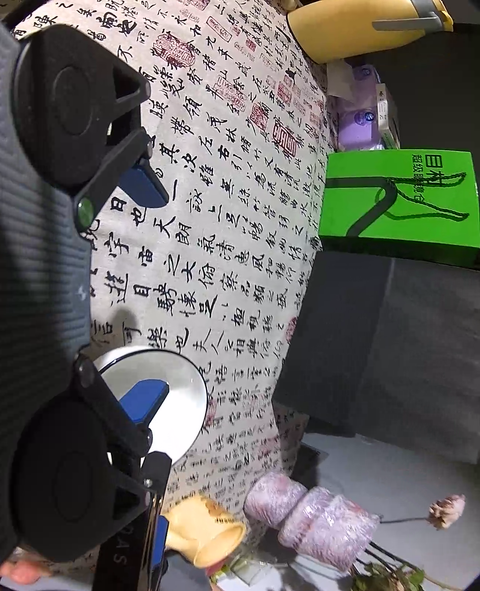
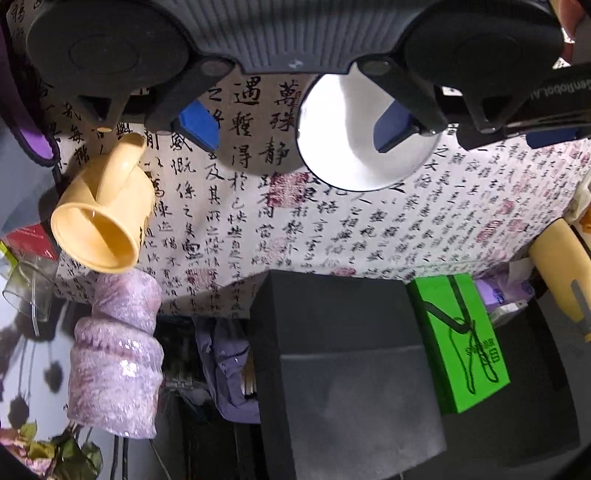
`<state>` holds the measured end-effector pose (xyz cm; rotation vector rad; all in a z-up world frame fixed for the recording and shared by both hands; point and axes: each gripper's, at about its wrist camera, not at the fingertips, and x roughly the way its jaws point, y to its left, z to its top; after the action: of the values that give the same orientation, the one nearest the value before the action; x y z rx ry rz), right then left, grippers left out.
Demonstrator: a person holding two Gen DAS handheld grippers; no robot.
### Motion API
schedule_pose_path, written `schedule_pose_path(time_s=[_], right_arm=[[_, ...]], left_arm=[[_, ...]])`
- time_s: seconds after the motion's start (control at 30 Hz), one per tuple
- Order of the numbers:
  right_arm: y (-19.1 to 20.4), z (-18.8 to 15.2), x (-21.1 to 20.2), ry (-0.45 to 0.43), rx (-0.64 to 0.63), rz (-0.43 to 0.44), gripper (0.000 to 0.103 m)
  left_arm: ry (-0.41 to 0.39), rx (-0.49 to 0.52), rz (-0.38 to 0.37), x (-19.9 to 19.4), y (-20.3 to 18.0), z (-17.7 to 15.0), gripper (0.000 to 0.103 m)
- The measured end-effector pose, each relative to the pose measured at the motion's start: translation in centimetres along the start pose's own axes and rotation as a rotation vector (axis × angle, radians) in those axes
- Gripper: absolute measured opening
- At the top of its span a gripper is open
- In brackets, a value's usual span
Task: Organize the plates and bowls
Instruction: 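Close both grippers on the rim of the white bowl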
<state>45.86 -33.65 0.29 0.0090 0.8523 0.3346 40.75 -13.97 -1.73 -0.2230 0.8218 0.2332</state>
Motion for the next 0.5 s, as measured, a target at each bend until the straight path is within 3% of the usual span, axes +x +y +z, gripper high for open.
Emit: schedule_pose_path(time_s=[0.23,0.43,0.5], right_arm=[[-0.3,-0.5,1.8,0.048,0.010,-0.008,0.059],[0.0,-0.9,2.8,0.073,-0.001,-0.003,0.043],[0.1,-1.1,3.1,0.085,-0.003,0.011,0.038]], left_arm=[[0.044,0.003,0.007,2.0,-0.7,0.1,0.083],[0.088,0.054,-0.019,2.8,-2.1,0.0,0.066],[0.109,0.094,-0.024,3.2,-2.9,-0.1,0.054]])
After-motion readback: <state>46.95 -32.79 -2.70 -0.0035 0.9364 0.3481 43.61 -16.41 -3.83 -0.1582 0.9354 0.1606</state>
